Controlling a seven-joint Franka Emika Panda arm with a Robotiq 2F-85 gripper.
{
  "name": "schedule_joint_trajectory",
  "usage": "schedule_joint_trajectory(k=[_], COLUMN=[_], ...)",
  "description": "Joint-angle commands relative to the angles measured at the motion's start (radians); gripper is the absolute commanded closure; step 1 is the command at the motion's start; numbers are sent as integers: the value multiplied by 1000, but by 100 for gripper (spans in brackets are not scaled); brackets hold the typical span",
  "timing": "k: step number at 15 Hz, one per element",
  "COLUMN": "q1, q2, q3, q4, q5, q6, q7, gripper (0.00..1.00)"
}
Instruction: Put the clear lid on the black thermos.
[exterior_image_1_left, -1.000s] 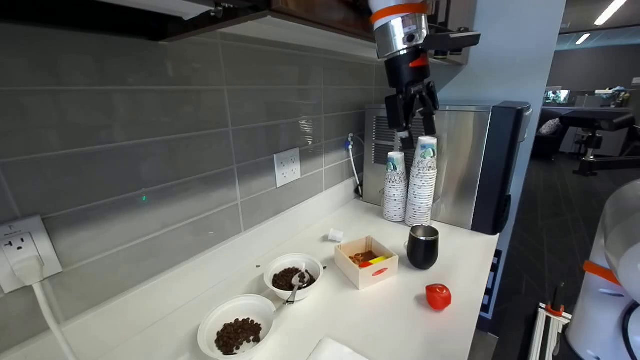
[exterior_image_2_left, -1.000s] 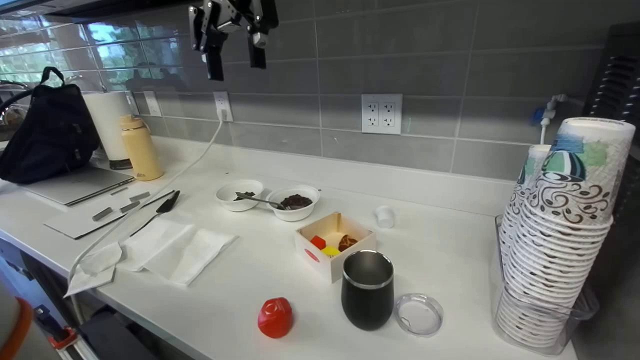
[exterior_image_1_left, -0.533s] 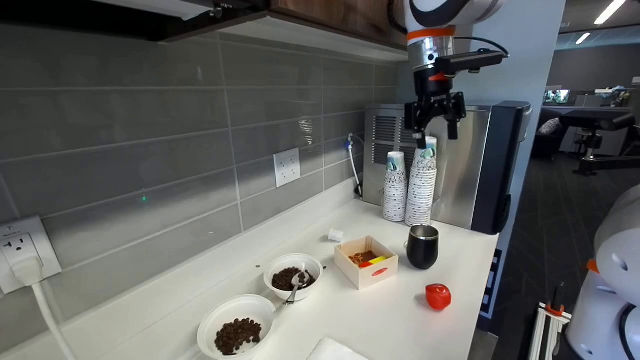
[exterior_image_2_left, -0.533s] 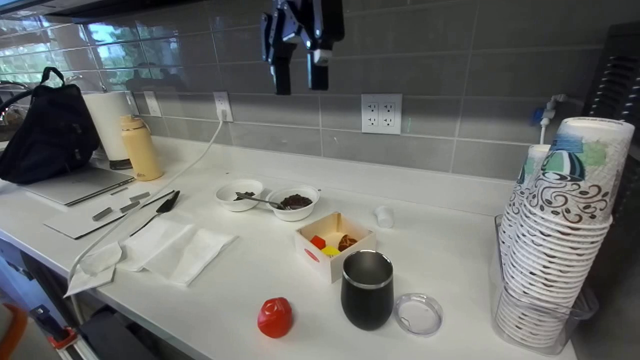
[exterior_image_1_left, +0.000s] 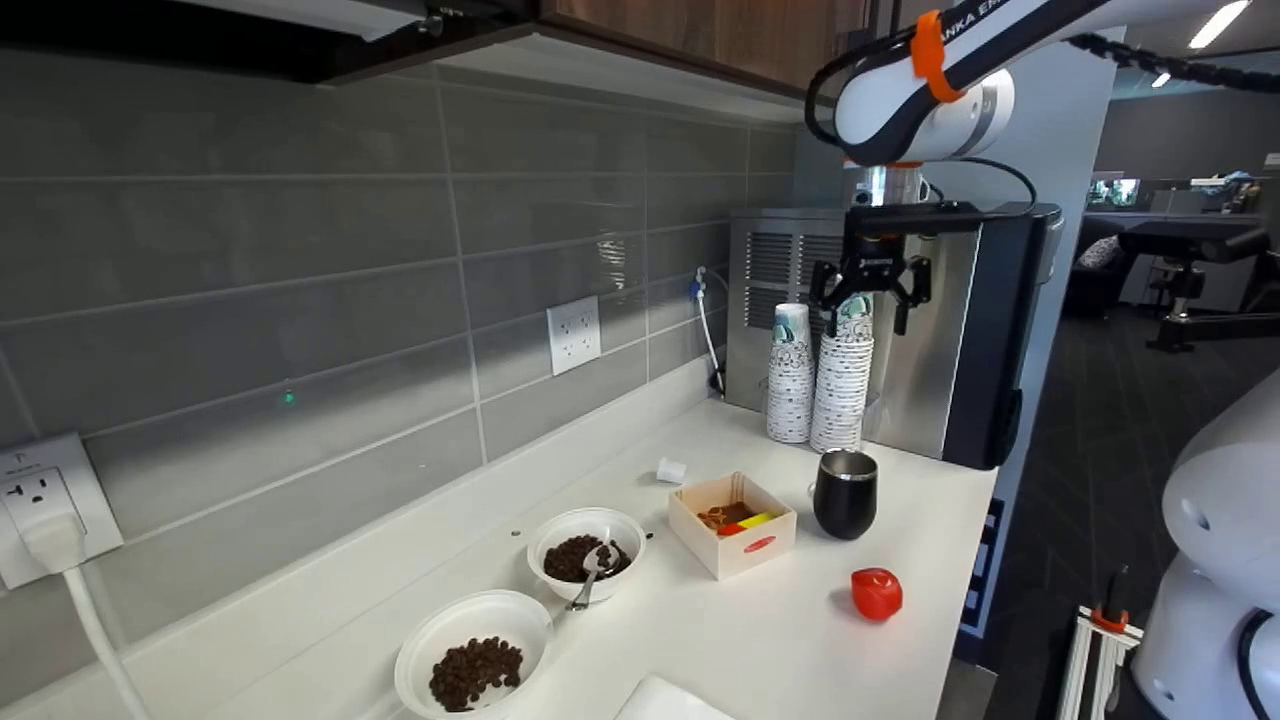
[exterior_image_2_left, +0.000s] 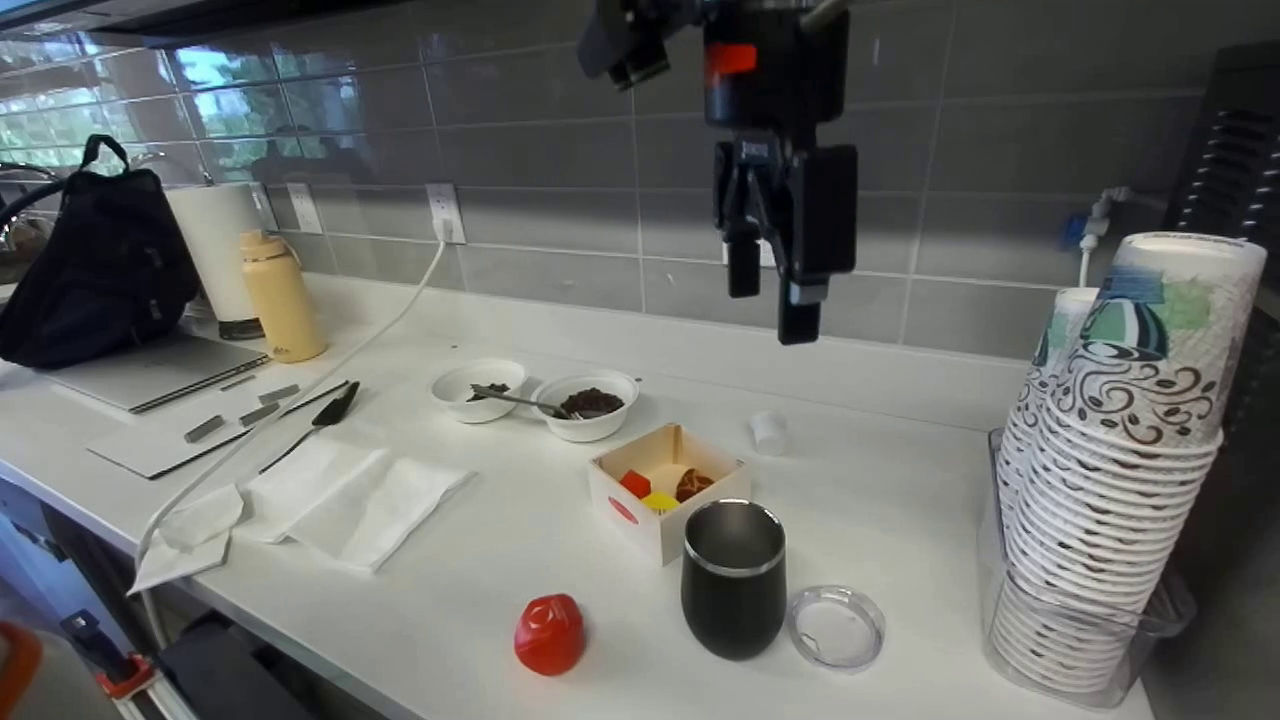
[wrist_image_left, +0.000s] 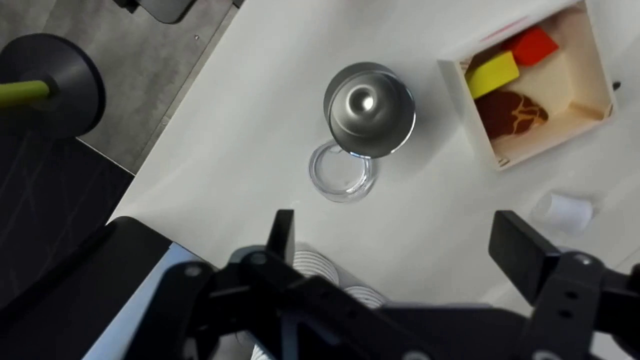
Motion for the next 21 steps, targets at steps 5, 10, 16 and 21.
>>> schedule_joint_trajectory(k=[5, 10, 16, 21], q1=[-36, -42, -21, -20], q2=[210, 346, 439, 481], q3=[4, -13, -51, -78], q4=[-40, -58, -49, -59], q5=[127, 117, 172, 209], q6=[412, 588, 551, 555], q7=[260, 416, 485, 499], gripper=[0, 0, 0, 0])
